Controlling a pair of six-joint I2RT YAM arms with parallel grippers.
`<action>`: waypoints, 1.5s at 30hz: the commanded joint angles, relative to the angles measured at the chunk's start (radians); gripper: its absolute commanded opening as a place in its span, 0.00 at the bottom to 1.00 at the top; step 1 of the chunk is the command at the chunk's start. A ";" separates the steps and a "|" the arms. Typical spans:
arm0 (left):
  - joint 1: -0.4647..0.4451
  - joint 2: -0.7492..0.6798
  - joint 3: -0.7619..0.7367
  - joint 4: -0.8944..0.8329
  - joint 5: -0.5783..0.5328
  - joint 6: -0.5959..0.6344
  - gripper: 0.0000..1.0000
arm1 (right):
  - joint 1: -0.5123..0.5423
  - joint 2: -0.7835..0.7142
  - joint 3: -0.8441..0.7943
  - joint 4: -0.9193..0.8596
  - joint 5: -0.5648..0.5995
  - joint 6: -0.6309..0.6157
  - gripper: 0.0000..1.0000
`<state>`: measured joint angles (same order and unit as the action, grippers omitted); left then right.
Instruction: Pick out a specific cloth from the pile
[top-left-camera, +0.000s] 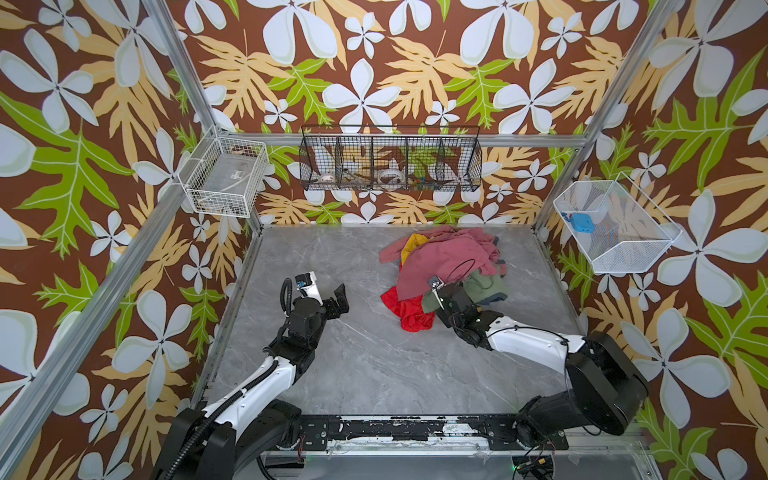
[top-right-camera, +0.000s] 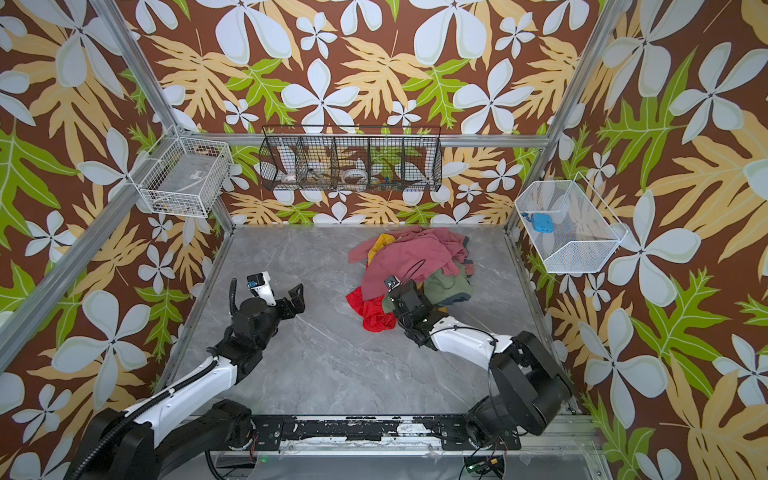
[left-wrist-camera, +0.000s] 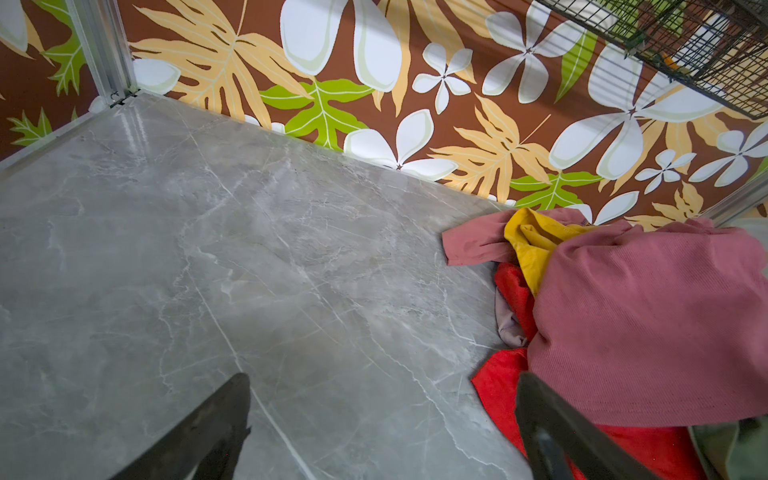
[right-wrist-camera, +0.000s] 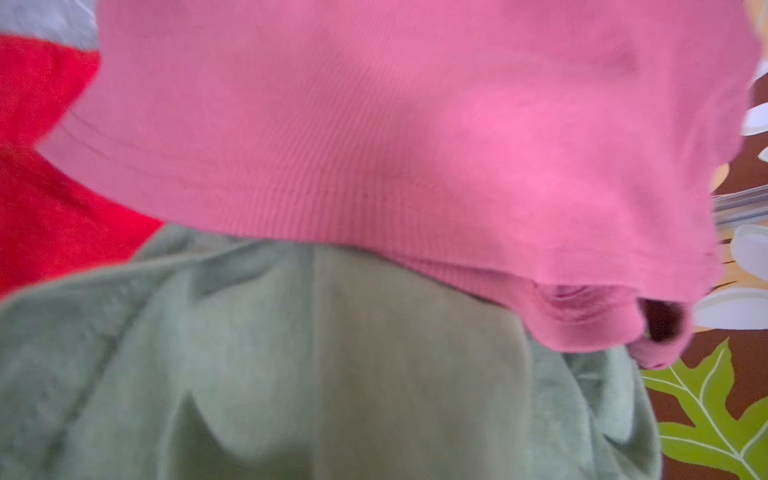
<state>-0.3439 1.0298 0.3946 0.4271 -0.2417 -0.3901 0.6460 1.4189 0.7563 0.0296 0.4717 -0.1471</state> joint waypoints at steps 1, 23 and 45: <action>-0.003 0.011 0.015 0.003 0.018 0.010 1.00 | 0.001 -0.093 -0.006 0.008 -0.052 0.055 0.00; -0.244 0.298 0.297 0.021 0.320 0.080 0.91 | -0.071 -0.307 0.148 -0.111 -0.313 0.184 0.00; -0.524 0.595 0.553 0.073 0.382 0.050 0.65 | -0.232 -0.143 0.179 -0.059 -0.659 0.497 0.00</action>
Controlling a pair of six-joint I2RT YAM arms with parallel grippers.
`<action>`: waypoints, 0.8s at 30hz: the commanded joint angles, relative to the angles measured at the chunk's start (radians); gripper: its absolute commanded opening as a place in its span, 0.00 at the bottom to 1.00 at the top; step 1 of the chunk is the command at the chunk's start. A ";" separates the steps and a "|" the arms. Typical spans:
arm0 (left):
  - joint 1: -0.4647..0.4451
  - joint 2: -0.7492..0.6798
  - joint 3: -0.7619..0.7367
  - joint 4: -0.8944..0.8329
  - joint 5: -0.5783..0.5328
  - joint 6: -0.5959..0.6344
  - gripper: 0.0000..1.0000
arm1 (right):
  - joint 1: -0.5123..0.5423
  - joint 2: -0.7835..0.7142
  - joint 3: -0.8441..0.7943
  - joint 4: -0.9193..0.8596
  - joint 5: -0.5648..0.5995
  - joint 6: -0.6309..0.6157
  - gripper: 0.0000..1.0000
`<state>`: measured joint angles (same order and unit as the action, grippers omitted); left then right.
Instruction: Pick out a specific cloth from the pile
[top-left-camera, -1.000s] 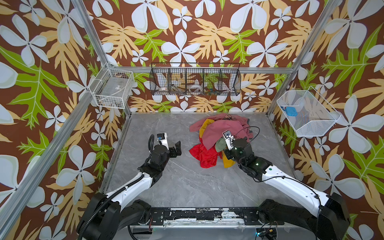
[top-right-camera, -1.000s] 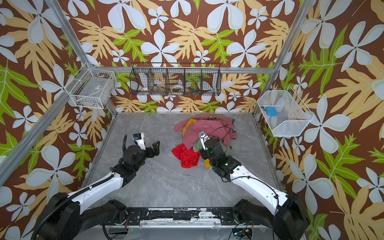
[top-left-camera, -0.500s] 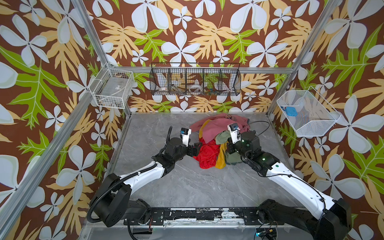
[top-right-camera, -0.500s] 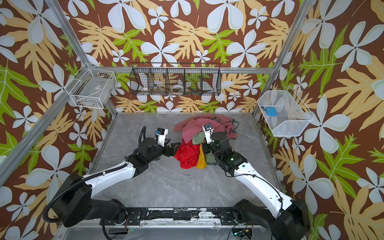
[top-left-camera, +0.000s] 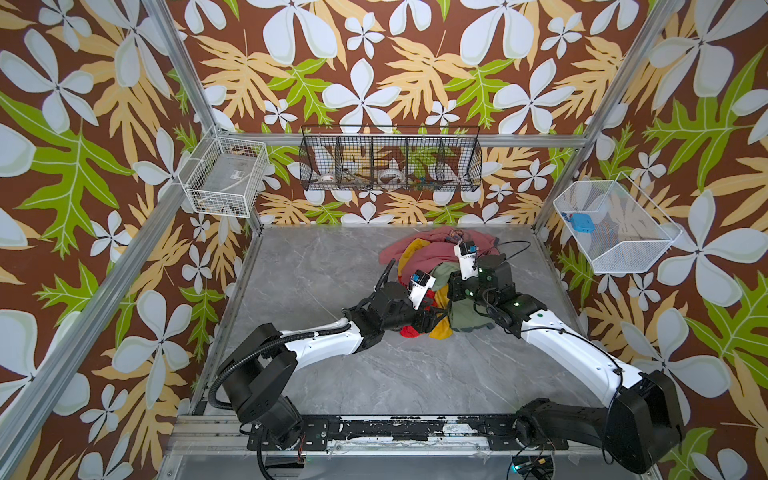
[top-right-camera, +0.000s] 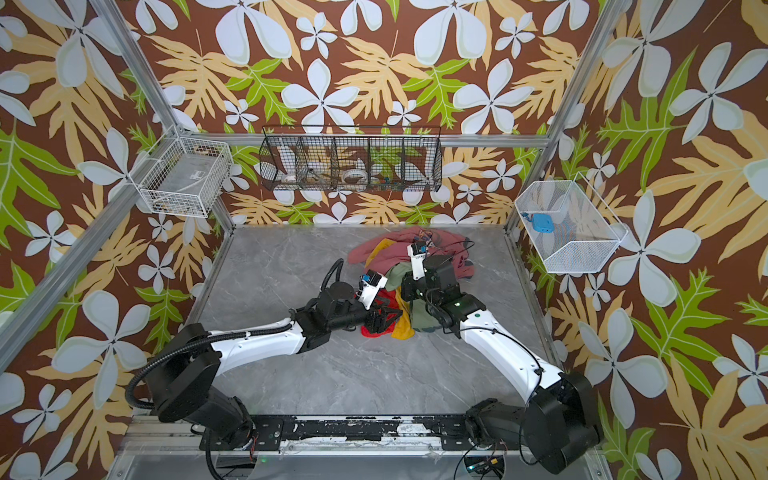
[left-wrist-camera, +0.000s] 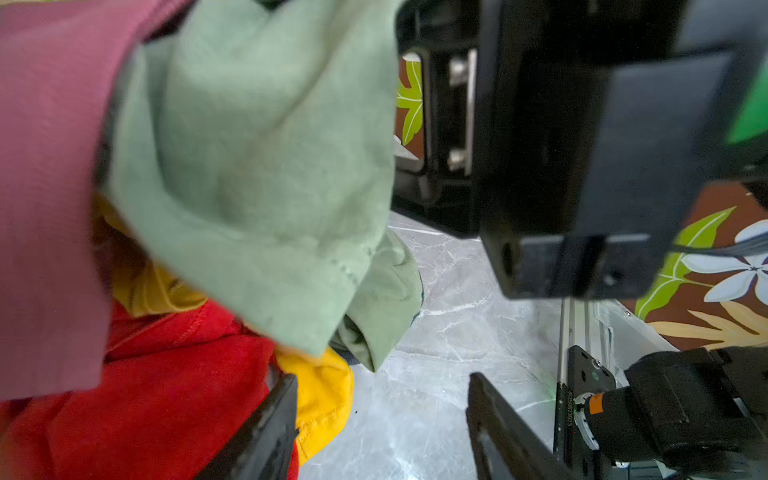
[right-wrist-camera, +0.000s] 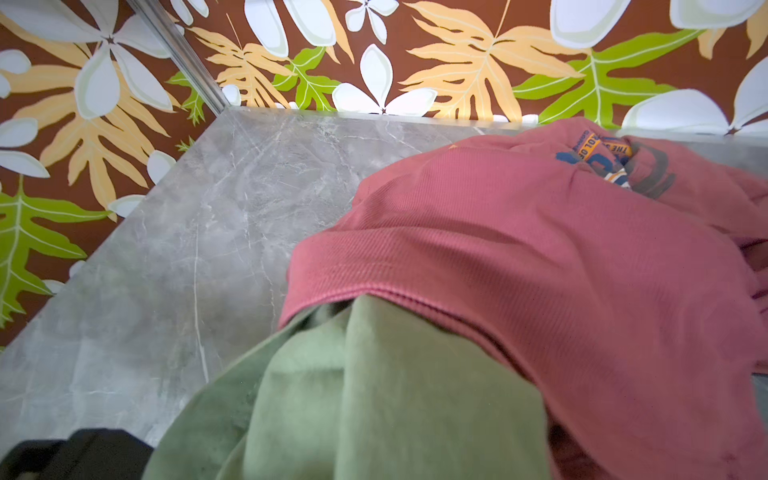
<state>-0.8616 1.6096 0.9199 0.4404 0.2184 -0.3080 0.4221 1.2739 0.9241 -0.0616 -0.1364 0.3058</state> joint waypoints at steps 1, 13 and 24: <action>-0.007 0.032 0.055 0.039 -0.116 -0.027 0.65 | -0.009 0.001 0.011 0.033 -0.055 0.044 0.00; -0.006 0.243 0.281 -0.027 -0.231 -0.060 0.53 | -0.018 -0.002 0.001 0.014 -0.051 0.068 0.00; -0.006 0.277 0.388 -0.107 -0.216 -0.048 0.14 | -0.064 -0.002 -0.074 0.063 -0.081 0.105 0.08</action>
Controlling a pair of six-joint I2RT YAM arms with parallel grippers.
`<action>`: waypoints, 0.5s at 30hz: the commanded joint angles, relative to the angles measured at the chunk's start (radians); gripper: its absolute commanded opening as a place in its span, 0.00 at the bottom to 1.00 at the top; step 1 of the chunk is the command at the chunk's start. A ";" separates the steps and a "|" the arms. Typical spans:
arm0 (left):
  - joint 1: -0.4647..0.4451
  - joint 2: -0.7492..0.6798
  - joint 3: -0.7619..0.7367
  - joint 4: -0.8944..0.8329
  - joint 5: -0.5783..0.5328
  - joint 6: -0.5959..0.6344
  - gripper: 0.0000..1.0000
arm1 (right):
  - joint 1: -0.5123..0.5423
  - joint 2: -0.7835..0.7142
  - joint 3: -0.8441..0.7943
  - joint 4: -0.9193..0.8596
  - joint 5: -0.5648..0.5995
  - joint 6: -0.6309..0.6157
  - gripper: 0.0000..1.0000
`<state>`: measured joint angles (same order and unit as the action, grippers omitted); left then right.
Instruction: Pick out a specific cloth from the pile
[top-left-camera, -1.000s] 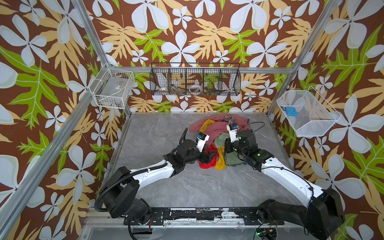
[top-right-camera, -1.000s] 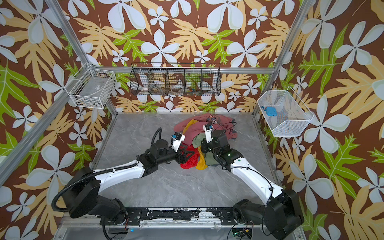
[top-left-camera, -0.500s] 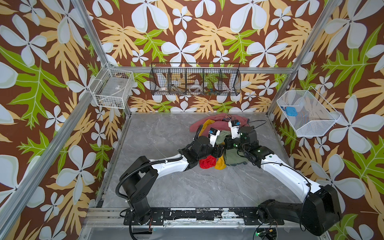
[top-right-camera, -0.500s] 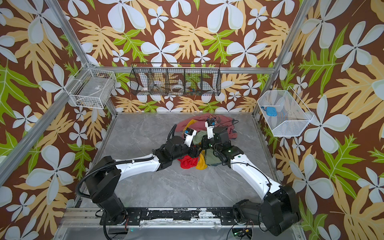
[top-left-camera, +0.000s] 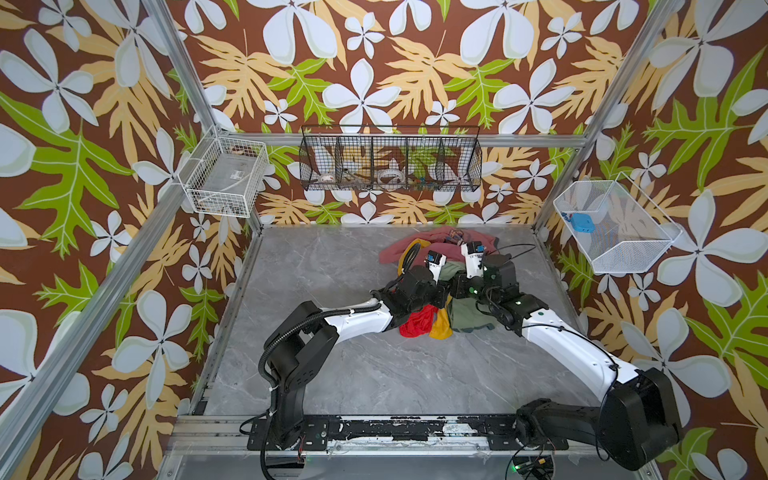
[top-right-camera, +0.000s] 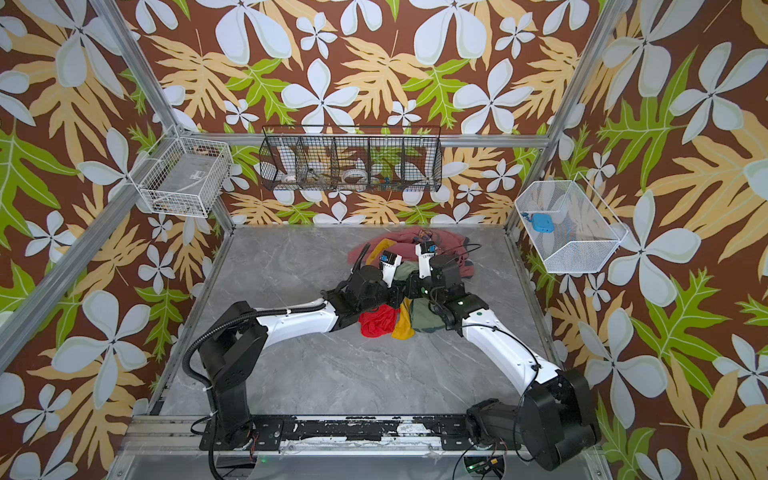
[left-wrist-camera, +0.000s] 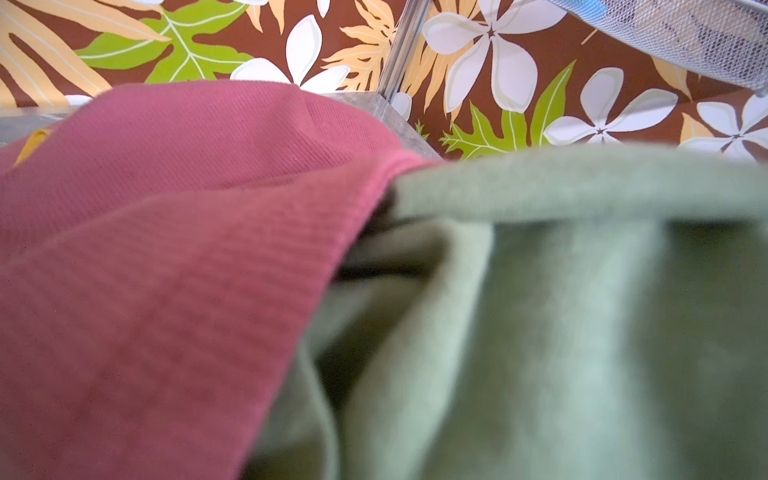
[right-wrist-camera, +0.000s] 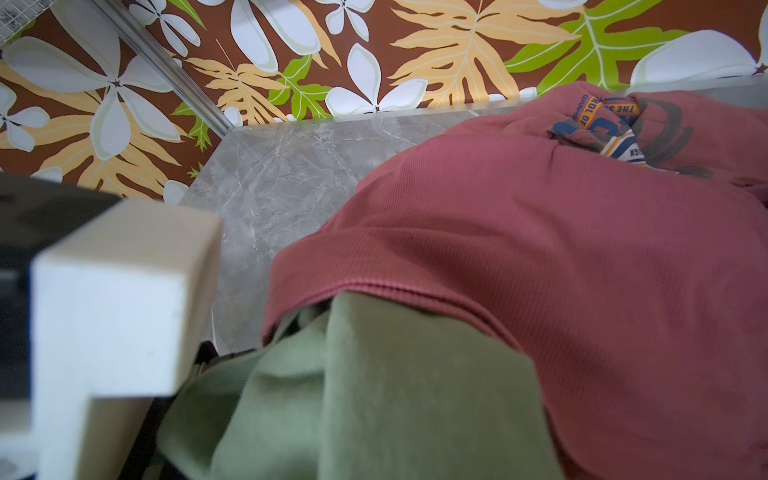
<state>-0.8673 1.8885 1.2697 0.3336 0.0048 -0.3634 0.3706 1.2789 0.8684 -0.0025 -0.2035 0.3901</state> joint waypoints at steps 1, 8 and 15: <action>0.000 -0.003 0.054 -0.023 0.002 0.015 0.09 | -0.030 -0.013 -0.031 0.011 -0.020 0.033 0.10; 0.001 -0.041 0.135 -0.142 0.028 0.029 0.00 | -0.131 -0.038 -0.071 0.039 -0.079 0.048 0.31; -0.001 -0.086 0.190 -0.218 0.062 -0.006 0.00 | -0.131 -0.047 -0.098 0.044 -0.049 0.046 0.89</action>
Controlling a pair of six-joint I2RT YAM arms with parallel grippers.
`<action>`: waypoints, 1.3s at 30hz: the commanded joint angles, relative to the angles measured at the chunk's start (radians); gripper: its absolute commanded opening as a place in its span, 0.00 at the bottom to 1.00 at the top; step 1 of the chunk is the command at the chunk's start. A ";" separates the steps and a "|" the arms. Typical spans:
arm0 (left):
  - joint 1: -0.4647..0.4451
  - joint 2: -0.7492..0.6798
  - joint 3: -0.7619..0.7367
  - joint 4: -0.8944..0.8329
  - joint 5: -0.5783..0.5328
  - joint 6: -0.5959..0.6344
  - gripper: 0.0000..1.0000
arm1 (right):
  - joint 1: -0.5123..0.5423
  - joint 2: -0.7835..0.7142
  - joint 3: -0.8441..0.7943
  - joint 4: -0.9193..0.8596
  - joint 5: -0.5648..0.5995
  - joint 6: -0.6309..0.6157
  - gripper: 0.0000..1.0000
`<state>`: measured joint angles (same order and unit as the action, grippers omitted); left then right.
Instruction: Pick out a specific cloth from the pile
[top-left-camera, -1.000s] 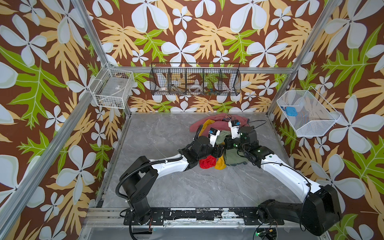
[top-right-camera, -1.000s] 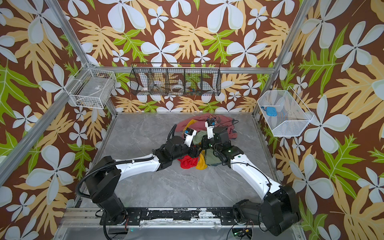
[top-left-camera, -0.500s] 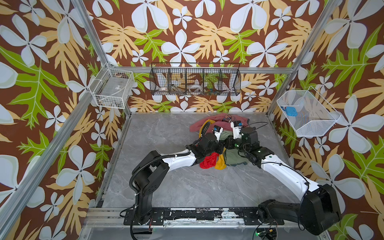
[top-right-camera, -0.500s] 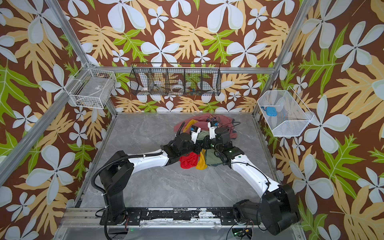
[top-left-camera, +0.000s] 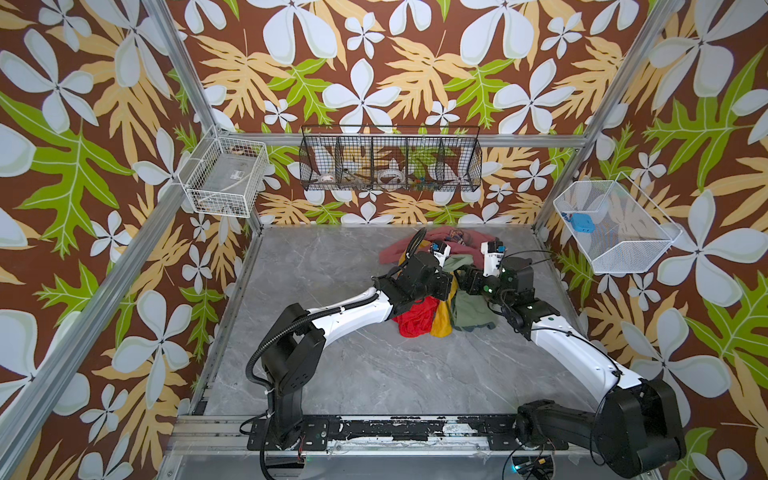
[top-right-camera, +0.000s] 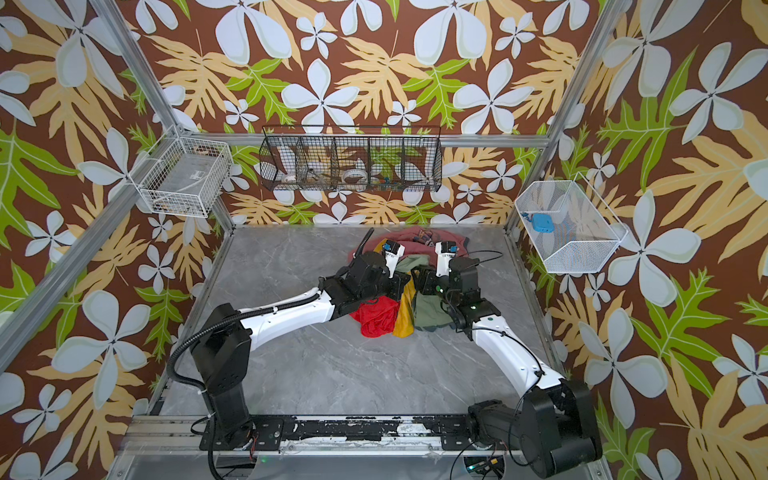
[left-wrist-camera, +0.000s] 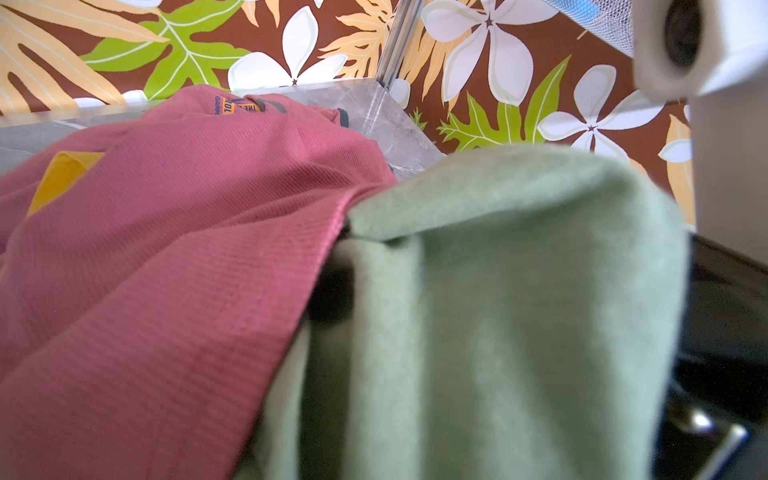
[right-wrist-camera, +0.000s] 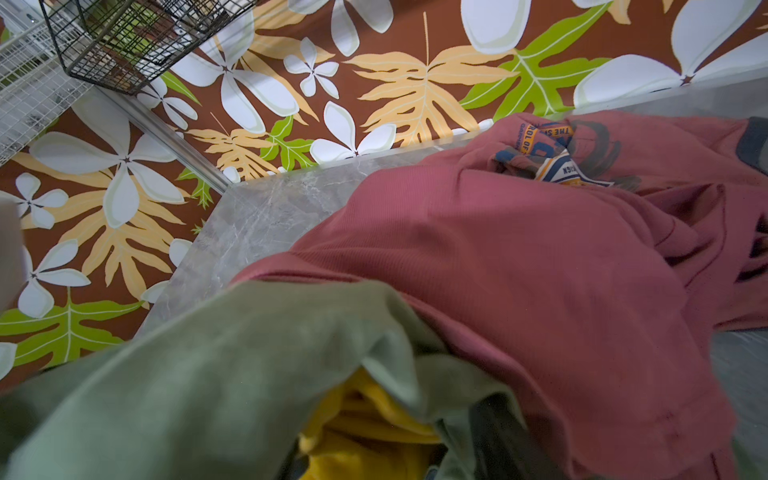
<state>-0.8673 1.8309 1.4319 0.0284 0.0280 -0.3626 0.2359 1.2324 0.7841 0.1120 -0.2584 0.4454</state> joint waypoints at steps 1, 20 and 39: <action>-0.001 -0.035 0.037 0.077 0.052 -0.013 0.00 | 0.003 -0.001 -0.018 -0.069 0.013 -0.011 0.98; -0.004 -0.064 0.284 -0.164 0.117 -0.036 0.00 | -0.051 0.019 -0.192 0.125 0.013 0.015 1.00; -0.002 -0.007 0.642 -0.534 0.035 0.097 0.00 | -0.162 0.168 -0.115 0.089 -0.100 0.008 0.87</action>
<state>-0.8707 1.8496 2.0670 -0.5137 0.1108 -0.3069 0.0731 1.3922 0.6731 0.2192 -0.3660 0.4686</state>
